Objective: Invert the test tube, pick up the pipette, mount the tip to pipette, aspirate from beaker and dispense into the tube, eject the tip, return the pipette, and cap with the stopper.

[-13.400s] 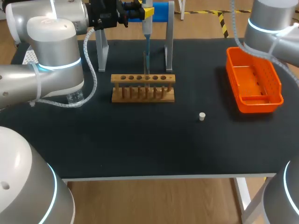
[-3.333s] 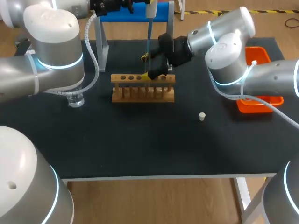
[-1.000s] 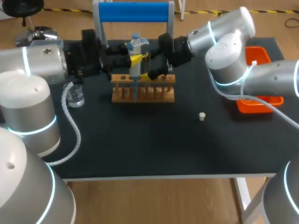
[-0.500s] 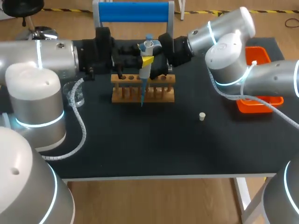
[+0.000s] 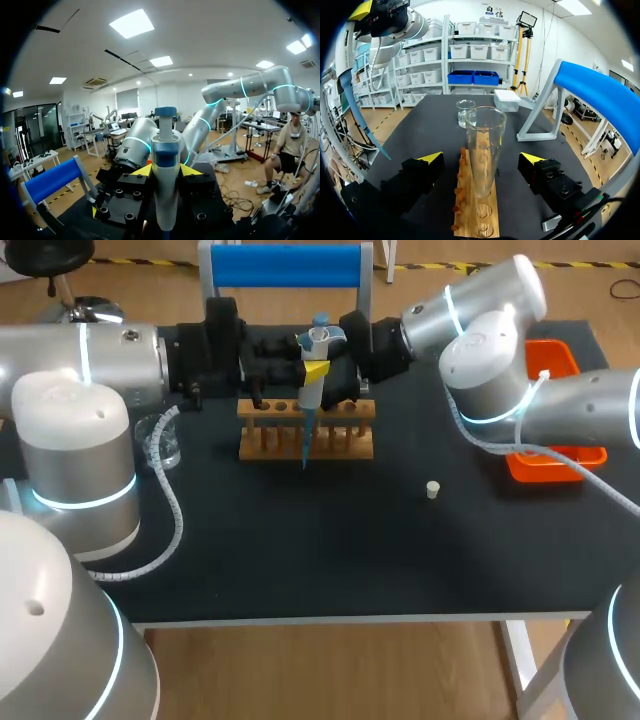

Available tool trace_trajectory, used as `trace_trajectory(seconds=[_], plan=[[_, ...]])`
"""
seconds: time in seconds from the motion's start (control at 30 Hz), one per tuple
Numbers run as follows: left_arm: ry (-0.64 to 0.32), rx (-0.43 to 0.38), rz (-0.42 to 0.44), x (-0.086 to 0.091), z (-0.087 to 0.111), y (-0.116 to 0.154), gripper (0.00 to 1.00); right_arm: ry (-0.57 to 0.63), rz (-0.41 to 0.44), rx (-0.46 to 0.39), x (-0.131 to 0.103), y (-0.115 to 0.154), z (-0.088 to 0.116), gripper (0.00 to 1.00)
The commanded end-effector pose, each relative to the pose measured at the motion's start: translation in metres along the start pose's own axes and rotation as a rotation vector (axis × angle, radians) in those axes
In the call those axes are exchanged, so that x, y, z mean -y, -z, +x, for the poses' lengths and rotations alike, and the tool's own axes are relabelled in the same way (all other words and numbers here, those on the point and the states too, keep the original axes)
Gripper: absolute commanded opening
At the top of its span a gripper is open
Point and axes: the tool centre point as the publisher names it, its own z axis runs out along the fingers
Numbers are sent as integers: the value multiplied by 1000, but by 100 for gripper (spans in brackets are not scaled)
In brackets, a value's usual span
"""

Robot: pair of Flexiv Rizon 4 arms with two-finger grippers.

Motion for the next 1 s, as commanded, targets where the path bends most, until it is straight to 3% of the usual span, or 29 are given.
trace_trajectory(seconds=[0.03,0.33,0.7,1.0], plan=[[-1,-1,1,0,-1,0,0,5,-4,6,0,12,3,100],[-1,-1,1,0,-1,0,0,26,-20,39,2,48,19,100],[-1,-1,1,0,-1,0,0,36,-55,71,18,105,64,100],[-1,-1,1,0,-1,0,0,133,-172,47,-20,143,115,100]])
